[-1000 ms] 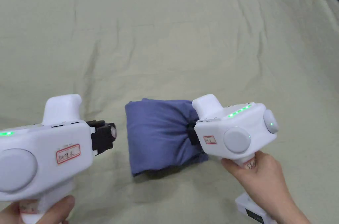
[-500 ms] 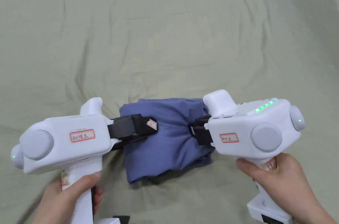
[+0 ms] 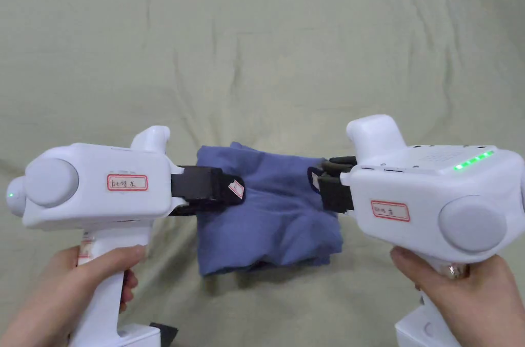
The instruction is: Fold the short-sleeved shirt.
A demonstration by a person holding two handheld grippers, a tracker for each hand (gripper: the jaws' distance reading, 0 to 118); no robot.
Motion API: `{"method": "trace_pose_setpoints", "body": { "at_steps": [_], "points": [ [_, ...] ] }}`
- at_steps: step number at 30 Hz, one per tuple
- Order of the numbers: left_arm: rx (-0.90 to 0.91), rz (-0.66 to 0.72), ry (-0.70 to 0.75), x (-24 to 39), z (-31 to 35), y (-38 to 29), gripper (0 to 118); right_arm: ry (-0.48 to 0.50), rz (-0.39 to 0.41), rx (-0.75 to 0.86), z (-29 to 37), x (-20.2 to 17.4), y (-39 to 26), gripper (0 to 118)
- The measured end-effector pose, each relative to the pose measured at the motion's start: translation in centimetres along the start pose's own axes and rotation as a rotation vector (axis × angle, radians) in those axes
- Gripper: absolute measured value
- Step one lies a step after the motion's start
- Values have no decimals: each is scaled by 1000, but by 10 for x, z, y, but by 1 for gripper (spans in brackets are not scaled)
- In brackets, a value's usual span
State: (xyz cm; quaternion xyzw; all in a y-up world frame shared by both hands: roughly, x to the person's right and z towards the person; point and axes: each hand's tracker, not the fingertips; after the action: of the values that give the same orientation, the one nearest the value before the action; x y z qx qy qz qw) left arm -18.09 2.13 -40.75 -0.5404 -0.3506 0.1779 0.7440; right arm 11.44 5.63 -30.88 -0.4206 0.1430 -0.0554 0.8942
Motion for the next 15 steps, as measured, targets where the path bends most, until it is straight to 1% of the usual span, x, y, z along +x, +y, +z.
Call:
{"method": "trace_pose_setpoints", "body": {
  "at_steps": [2, 4, 6, 10, 12, 15],
  "points": [
    [1, -20, 63, -10, 25, 6, 39, 14, 12, 24, 1, -17, 9, 2],
    [5, -24, 99, -26, 53, 12, 39, 24, 41, 36, -4, -37, 18, 2],
    [18, -32, 171, -47, 87, 16, 39, 45, 71, 31, -14, -61, 27, 2],
    [60, 30, 287, -100, 151, 17, 39, 106, 126, 22, -37, -111, 40, 2],
    [74, 76, 346, -132, 181, 13, 39, 134, 166, 11, -49, -139, 47, 2],
    [87, 147, 388, -177, 214, 6, 39, 178, 205, -2, -67, -177, 56, 2]
  ]
}}
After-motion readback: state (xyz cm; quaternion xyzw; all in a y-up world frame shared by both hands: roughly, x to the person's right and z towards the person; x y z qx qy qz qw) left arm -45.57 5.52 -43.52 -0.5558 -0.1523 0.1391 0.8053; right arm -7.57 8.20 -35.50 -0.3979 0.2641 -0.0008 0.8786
